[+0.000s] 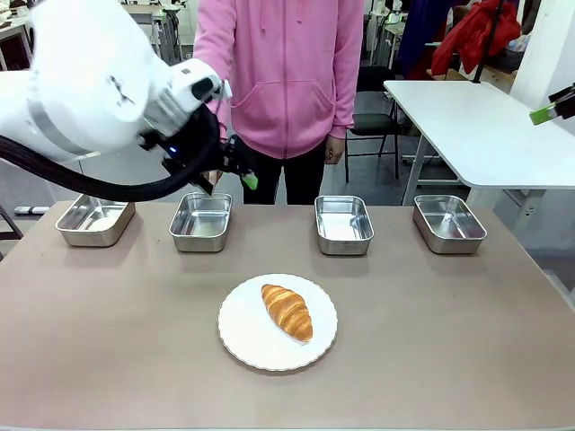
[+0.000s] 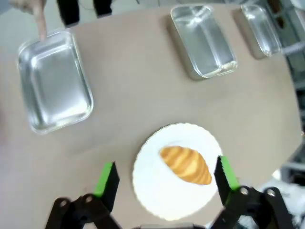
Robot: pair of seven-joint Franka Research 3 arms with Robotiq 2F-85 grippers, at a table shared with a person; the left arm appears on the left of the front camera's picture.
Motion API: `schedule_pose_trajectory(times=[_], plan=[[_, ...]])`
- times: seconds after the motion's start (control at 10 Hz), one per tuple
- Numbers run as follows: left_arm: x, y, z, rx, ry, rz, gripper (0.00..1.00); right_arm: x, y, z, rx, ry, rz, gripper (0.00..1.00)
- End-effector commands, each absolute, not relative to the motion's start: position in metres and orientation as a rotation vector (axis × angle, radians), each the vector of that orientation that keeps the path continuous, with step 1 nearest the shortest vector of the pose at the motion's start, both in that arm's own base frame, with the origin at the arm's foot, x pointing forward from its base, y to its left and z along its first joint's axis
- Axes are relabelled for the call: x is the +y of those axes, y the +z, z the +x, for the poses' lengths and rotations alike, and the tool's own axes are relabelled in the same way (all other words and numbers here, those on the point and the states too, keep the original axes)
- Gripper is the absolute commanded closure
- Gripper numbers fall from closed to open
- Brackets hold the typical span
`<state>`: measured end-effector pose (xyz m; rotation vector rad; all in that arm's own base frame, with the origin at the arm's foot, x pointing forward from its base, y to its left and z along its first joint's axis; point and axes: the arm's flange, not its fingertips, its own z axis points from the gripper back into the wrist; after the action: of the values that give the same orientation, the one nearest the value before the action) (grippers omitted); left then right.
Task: Place the bread in the container.
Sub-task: Place the Butter Roll into the Airtight Container indicated by the human.
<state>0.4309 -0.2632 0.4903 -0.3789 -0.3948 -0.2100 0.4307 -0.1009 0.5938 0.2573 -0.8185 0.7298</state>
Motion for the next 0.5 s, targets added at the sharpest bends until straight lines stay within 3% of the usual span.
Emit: schedule_pose_trajectory(times=[0.0, 0.1, 0.4], plan=[[-0.294, 0.477, 0.443, -0.343, 0.031, -0.253, 0.00, -0.102, 0.594, 0.432, -0.836, 0.736, 0.274, 0.00], [-0.304, 0.471, 0.441, -0.330, 0.109, -0.214, 0.00, -0.102, 0.594, 0.432, -0.836, 0.736, 0.274, 0.00], [-0.279, 0.460, 0.436, -0.358, -0.018, -0.281, 0.00, -0.102, 0.594, 0.432, -0.836, 0.736, 0.274, 0.00]])
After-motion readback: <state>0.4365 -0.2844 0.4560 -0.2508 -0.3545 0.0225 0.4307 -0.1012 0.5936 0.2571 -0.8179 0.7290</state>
